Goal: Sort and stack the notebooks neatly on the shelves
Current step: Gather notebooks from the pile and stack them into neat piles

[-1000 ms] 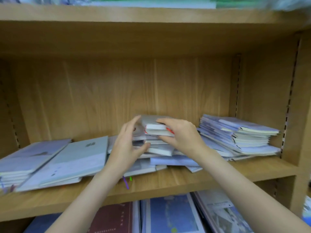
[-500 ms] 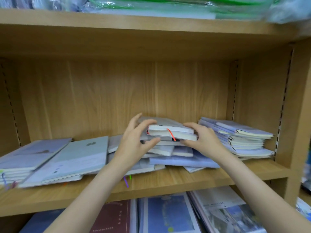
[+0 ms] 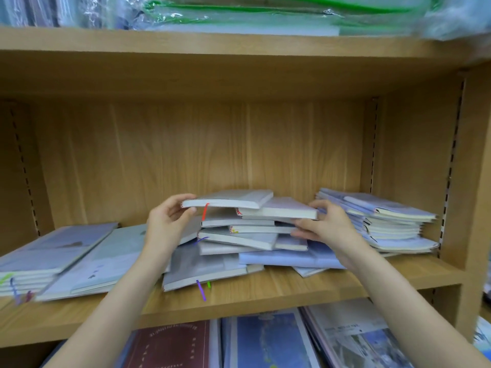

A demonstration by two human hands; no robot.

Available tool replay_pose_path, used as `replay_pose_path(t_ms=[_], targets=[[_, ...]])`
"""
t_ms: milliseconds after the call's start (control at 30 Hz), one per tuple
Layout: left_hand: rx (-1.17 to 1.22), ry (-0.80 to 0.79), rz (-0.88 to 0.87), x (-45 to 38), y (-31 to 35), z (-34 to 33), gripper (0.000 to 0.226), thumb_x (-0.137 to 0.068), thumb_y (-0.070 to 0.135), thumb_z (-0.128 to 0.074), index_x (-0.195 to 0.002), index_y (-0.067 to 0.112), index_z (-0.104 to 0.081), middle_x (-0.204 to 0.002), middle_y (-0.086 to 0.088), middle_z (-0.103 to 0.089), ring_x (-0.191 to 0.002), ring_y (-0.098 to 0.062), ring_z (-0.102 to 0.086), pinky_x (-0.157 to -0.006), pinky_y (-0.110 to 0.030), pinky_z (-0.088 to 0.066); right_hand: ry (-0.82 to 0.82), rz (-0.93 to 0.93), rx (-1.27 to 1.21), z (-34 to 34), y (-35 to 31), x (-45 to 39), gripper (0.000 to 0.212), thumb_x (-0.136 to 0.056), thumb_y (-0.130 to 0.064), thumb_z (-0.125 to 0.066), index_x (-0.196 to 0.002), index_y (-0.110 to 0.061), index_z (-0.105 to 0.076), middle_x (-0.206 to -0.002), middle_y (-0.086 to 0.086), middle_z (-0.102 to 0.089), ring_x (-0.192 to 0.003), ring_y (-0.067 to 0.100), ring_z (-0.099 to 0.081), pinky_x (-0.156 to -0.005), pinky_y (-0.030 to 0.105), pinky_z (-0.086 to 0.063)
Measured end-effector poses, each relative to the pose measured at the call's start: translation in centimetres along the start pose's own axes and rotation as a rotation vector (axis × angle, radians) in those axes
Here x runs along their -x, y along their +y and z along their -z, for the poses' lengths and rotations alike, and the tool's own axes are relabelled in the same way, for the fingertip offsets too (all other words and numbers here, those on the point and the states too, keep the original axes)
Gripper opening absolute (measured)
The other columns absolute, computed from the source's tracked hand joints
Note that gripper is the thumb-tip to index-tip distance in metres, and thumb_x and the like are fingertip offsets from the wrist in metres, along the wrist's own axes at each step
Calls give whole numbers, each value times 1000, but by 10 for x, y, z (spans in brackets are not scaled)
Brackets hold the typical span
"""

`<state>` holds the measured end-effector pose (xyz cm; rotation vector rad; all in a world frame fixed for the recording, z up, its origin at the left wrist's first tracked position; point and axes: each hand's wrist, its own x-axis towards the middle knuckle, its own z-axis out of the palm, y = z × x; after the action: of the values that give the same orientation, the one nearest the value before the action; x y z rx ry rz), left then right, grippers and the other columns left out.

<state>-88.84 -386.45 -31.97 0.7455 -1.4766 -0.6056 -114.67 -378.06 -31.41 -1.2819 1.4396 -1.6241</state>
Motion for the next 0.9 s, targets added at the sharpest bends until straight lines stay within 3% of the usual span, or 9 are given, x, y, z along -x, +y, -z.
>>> replay_pose_path(t_ms=[67, 133, 267, 333, 433, 600, 700, 767, 900], targets=[[-45, 1, -7, -2, -2, -2, 33, -86, -1, -60, -87, 32, -64, -89, 9, -65, -83, -5, -60, -73, -10, -45, -140, -97, -387, 4, -6, 3, 70, -79, 6, -66, -138, -5, -29, -109, 22, -65, -87, 25, -71, -84, 29, -56], [-81, 8, -15, -3, 0, -6, 34, -85, 1, -62, -86, 35, -63, -84, 10, -65, -77, -4, -59, -69, -13, -43, -211, -140, -467, 4, -13, 1, 86, -75, -5, -72, -144, -7, -22, -118, 21, -60, -95, 29, -69, -89, 33, -54], [-96, -74, -48, 7, 8, -13, 28, -81, 7, -69, -89, 33, -66, -114, 9, -56, -95, 9, -55, -83, -18, -43, 15, -209, -418, -14, -21, -14, 65, -90, -17, -62, -141, -6, -23, -135, 11, -42, -73, 22, -71, -89, 34, -52], [-107, -86, -33, 10, 11, -16, 23, -81, 9, -69, -91, 29, -68, -119, 6, -50, -107, 0, -51, -83, -15, -41, 61, -186, -325, -22, -34, -18, 47, -96, -9, -49, -136, -3, -25, -122, 11, -42, -66, 21, -66, -76, 31, -54], [-133, 36, 13, 14, 11, -24, 14, -81, 15, -71, -84, 28, -70, -91, 4, -63, -93, -11, -54, -76, -22, -40, 170, 18, -96, -20, -63, -21, 18, -97, -6, -42, -114, -4, -37, -111, 13, -49, -60, 18, -61, -62, 30, -57], [-326, 141, 21, 17, 14, -42, 18, -83, 18, -68, -101, 13, -72, -100, 10, -64, -94, -10, -58, -81, -25, -43, 303, 447, 424, 7, -97, -4, 14, -96, -13, -39, -110, -14, -40, -101, 6, -53, -43, 11, -58, -50, 14, -45], [-502, 76, -48, 13, 16, -51, 22, -85, 18, -66, -106, 14, -70, -128, -10, -58, -115, -23, -56, -99, -33, -42, 354, 510, 240, 18, -105, 3, 13, -93, -9, -41, -104, -14, -41, -100, 16, -59, -36, 11, -54, -55, 30, -50], [-553, 0, -49, 10, 17, -52, 27, -87, 18, -64, -114, 14, -66, -135, -10, -53, -118, -28, -54, -101, -35, -40, 312, 441, -8, 17, -110, 6, 13, -94, -6, -40, -106, -10, -40, -104, 19, -57, -43, 16, -56, -47, 30, -48], [-195, 21, 39, 20, 24, -34, 36, -92, 9, -53, -128, 12, -52, -126, -1, -56, -117, -17, -52, -98, -27, -40, 180, 298, -224, 0, -102, 11, 23, -97, -5, -40, -119, 2, -41, -98, 14, -55, -54, 16, -56, -46, 22, -49]])
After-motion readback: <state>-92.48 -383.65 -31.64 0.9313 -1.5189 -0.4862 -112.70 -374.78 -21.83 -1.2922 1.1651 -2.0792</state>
